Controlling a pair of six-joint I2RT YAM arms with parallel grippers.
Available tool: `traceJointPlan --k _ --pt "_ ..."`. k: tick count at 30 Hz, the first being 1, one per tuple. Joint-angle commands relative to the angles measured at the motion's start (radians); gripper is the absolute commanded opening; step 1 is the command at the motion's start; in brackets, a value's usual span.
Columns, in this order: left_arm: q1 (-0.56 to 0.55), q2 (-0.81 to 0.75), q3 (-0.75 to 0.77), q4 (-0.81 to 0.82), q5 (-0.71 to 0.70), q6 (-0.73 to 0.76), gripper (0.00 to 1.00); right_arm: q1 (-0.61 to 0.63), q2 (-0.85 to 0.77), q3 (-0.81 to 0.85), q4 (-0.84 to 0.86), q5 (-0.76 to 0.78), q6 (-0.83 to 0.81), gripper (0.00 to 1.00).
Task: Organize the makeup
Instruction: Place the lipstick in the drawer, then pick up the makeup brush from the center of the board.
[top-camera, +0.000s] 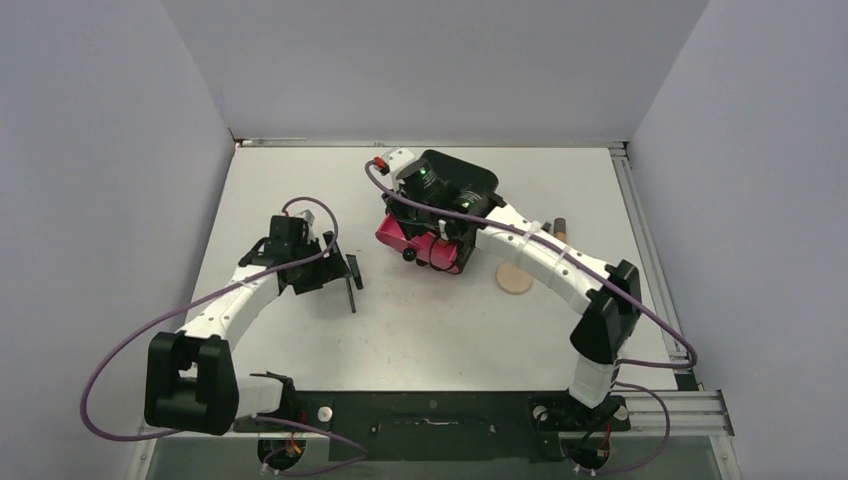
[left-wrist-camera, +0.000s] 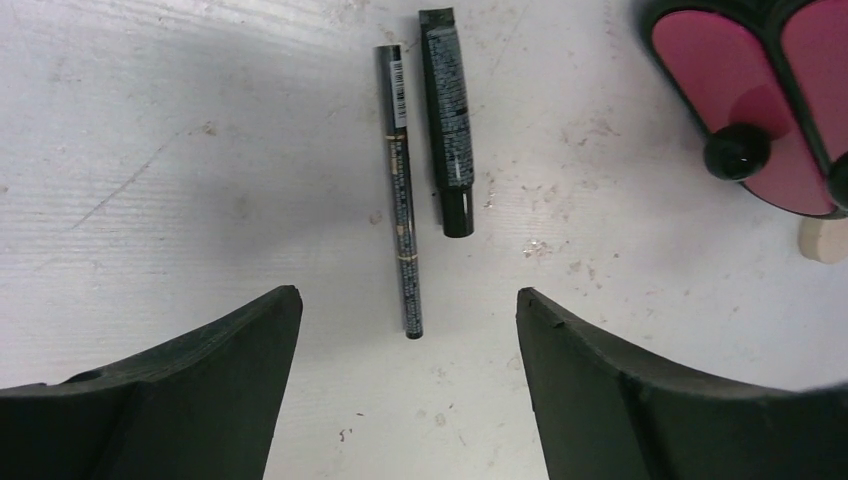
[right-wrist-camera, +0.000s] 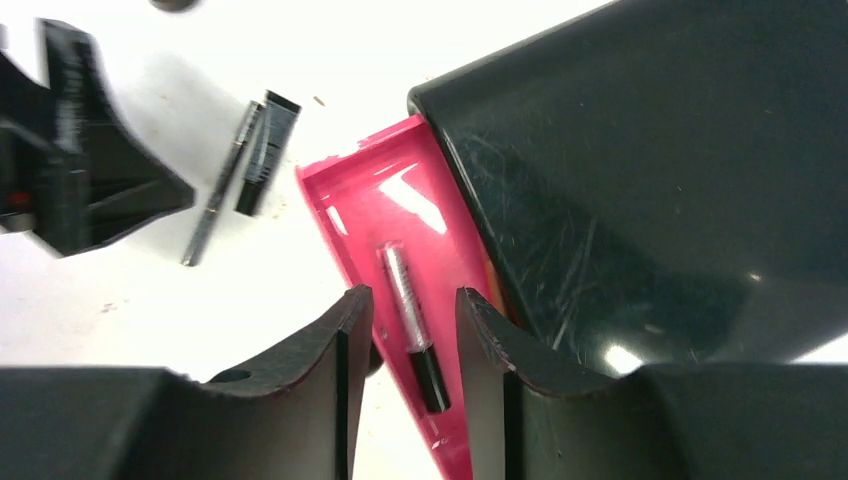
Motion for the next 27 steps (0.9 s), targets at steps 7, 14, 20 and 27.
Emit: traceJointPlan --k 7,14,20,27 --pt "-0.066 0.134 0.109 -0.089 -0.1 0.02 0.73 -0.006 -0.319 -0.31 0.413 -0.089 0.316 0.49" --pt "-0.099 0.194 0.144 -0.147 -0.191 0.024 0.69 -0.019 -0.394 -0.399 0.53 -0.08 0.405 0.56" --pt "-0.168 0.275 0.186 -0.208 -0.293 -0.004 0.68 -0.031 -0.389 -0.397 0.474 -0.012 0.439 0.57" --pt "-0.199 0.319 0.194 -0.219 -0.34 -0.037 0.64 -0.038 -0.355 -0.366 0.408 -0.006 0.449 0.57"
